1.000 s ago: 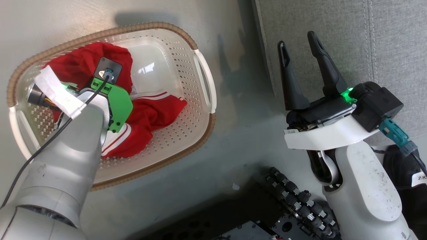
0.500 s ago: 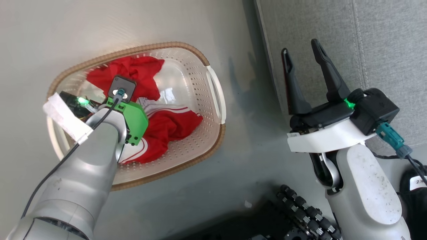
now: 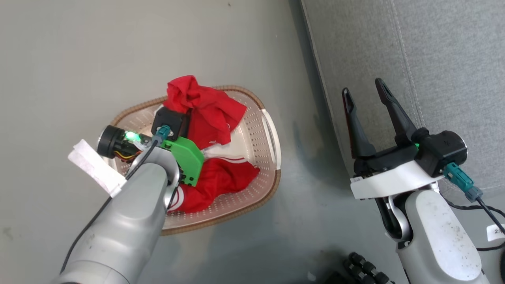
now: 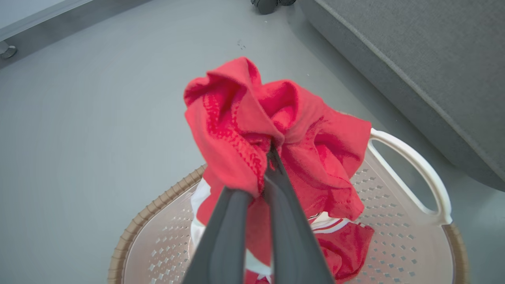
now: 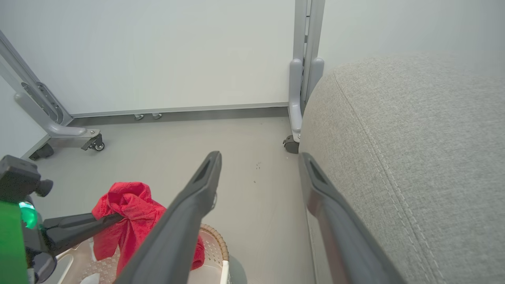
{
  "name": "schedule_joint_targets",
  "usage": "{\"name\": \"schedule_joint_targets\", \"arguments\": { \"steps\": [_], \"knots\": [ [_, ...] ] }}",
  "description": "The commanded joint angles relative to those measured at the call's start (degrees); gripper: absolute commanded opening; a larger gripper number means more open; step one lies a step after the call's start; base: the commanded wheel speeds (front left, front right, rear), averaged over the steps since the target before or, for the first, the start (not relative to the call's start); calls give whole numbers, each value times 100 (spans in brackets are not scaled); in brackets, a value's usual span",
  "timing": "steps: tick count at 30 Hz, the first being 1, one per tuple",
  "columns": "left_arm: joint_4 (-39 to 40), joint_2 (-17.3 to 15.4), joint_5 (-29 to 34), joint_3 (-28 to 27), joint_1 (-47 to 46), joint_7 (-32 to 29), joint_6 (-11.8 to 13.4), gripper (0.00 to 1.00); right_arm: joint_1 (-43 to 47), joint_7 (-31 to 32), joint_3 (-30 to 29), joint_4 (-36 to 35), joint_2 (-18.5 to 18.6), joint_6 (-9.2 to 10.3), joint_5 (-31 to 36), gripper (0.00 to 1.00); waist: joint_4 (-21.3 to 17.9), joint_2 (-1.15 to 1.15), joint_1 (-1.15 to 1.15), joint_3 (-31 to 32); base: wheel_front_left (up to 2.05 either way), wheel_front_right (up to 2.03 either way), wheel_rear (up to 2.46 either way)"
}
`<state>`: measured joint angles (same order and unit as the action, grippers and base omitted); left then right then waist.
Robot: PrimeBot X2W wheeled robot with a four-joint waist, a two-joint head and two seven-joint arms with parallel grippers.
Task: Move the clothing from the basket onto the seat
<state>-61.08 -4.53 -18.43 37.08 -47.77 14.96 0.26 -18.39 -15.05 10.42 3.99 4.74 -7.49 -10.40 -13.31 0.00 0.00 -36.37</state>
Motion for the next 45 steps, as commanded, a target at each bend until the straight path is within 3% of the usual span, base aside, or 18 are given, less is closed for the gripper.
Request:
{"name": "schedule_joint_targets", "arguments": {
  "steps": [1, 14, 28, 45],
  "knots": [
    [208, -22, -50, -50, 181, 30, 16, 0, 110, -18, -31, 32, 47, 0, 18, 100, 275, 0, 0, 509, 0, 0, 0],
    [2673, -245, -126, -604, 1417, 26, 51, 0, 643, 153, -314, -36, 178, 0, 143, 100, 707, 0, 0, 1545, 0, 0, 0],
    [5169, -336, 9, -1037, 2298, 20, -283, 0, 1215, 657, -396, -503, 206, 0, 228, 100, 947, 0, 0, 2458, 0, 0, 0],
    [6292, -387, 99, -1069, 3443, 20, -402, 0, 1977, 1143, -311, -929, 153, 0, 152, 100, 942, 0, 0, 3226, 0, 0, 0]
  ]
}}
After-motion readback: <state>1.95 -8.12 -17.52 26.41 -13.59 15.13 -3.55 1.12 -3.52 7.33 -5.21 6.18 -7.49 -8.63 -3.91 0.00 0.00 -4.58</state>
